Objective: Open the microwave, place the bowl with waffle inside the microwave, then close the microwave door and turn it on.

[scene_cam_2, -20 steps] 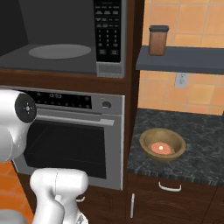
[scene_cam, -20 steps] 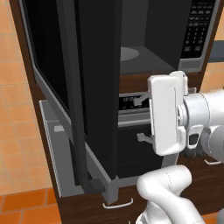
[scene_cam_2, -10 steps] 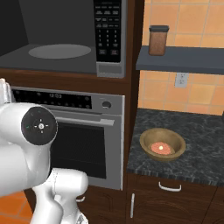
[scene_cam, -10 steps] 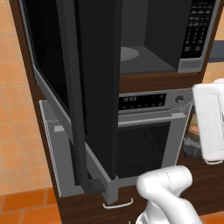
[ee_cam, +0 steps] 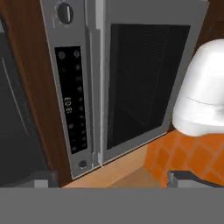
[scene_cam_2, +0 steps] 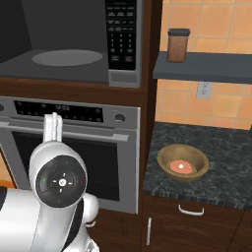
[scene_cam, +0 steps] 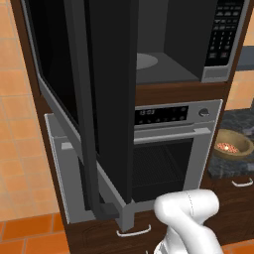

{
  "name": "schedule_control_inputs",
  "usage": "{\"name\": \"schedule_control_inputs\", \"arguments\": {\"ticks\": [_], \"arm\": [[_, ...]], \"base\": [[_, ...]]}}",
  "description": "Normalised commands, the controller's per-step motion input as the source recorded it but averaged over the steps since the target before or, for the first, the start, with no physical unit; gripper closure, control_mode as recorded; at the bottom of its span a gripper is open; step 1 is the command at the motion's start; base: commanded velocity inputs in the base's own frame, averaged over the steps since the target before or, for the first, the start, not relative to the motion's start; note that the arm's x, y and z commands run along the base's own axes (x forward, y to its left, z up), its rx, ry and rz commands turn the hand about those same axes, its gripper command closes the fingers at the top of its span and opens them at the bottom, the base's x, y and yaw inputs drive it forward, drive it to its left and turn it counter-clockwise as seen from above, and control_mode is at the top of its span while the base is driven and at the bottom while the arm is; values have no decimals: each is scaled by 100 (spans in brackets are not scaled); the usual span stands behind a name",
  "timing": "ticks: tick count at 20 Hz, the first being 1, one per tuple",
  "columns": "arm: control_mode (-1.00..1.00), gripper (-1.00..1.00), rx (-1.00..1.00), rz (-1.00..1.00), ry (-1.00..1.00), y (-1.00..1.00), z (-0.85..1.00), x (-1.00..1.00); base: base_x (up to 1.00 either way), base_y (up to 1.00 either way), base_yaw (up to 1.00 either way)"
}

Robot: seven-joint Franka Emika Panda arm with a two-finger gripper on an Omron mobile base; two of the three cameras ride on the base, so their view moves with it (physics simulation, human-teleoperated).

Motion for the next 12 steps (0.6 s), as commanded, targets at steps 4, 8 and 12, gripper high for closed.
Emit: {"name": "schedule_control_inputs", "arguments": {"ticks": [4,8,12], "arm": [[-100,-100,-12,-31,0,-100,-49,49],[-100,-100,-11,-25,0,-100,-49,60],[-100,-100,-6,-11,0,-95,-51,51]], "base": [[0,0,0],[0,0,0],[0,0,0]]}}
